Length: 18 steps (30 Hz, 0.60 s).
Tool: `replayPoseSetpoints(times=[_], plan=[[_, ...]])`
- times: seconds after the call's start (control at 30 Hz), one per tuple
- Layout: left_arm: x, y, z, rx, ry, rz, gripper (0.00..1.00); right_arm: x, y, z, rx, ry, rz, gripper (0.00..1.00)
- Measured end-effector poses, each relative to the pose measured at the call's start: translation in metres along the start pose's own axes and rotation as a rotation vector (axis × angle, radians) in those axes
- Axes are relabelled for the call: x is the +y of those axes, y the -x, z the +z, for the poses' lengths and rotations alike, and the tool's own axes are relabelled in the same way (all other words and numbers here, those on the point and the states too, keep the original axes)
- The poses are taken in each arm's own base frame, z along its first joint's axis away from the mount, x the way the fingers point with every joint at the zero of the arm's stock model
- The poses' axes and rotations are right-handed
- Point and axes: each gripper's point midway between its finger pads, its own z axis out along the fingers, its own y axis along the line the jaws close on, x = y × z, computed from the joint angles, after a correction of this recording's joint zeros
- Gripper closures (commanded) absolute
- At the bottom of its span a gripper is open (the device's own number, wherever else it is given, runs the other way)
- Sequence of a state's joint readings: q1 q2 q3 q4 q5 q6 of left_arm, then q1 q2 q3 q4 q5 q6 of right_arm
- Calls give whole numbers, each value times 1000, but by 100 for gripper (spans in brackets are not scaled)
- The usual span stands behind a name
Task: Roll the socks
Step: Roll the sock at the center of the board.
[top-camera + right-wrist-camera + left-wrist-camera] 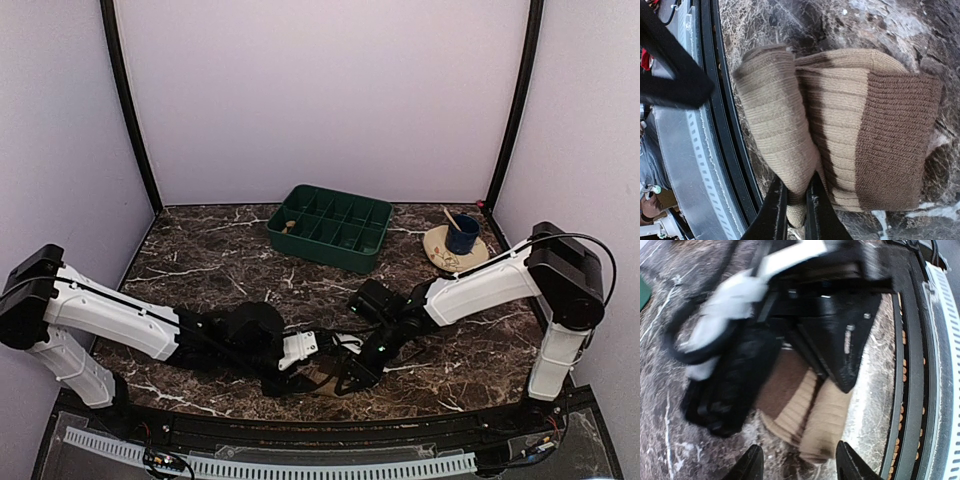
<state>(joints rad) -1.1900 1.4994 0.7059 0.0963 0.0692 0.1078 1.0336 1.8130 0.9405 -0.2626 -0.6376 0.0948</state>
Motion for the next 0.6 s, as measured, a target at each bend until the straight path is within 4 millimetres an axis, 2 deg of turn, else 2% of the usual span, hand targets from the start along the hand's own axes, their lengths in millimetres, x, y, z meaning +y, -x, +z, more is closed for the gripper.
replayPoseSetpoints(times=[0.13,0.43,0.6], plan=[[-12,-3,10,25,-14,65,46,0,-1,-1,5,13,11,100],[-19,3,19,37,-17,148,46,2,-4,0,19,37,23,100],[-23,1,25,53,-24,180,52,2,-4,-1,19,41,25,100]])
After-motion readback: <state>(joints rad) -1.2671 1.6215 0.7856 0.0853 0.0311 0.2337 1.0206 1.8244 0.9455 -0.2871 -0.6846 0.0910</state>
